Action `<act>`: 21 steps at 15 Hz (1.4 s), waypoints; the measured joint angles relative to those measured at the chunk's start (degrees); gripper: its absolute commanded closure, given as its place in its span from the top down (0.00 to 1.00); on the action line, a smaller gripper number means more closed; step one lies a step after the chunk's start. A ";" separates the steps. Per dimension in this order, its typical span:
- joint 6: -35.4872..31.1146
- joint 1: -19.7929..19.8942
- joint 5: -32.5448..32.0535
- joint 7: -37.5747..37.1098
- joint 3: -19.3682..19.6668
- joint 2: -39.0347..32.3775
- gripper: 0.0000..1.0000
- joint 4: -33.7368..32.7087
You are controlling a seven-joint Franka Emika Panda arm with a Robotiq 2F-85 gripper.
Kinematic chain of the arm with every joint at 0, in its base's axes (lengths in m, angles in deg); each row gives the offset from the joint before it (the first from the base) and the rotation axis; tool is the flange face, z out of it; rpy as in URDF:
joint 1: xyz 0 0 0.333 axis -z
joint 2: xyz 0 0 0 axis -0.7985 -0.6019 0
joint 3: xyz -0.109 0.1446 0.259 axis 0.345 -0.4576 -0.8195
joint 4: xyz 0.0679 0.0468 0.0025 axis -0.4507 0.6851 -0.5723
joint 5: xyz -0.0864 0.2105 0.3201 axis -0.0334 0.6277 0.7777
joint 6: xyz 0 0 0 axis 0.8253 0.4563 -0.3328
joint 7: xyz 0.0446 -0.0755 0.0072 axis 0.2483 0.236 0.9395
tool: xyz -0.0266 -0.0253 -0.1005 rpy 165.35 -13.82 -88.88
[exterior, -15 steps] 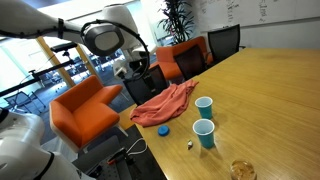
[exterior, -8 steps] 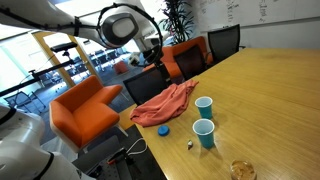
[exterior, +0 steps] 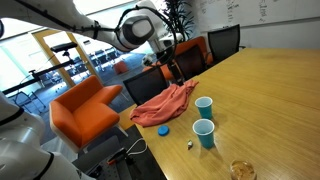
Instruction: Pour the sweets out of one cup into the other
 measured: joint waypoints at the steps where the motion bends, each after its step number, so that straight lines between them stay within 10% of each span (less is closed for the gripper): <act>1: 0.01 0.00 -0.02 -0.13 0.01 -0.17 1.00 -0.18; 21: -6.27 0.12 -0.26 -0.14 6.47 -6.40 1.00 4.07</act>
